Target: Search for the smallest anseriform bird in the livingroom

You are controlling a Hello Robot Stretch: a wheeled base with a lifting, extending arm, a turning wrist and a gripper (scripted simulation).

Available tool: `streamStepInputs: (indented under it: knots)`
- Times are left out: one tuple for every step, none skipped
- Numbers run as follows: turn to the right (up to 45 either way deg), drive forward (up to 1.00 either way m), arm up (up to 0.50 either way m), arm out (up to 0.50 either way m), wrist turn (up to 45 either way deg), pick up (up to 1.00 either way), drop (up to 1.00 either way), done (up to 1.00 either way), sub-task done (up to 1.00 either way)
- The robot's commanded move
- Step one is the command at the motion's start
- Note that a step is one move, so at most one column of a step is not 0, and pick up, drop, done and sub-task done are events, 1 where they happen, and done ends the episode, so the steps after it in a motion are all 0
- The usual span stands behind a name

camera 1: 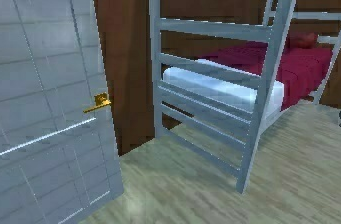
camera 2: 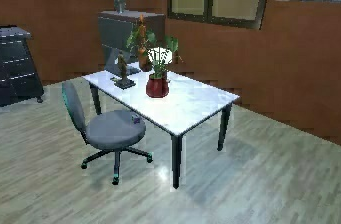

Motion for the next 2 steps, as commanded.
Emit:
streamStepInputs:
  knots:
    - [9.0, 0.00, 0.00, 0.00, 0.0, 0.00, 0.00, 0.00, 0.00]
    - [0.0, 0.20, 0.00, 0.00, 0.0, 0.00, 0.00, 0.00, 0.00]
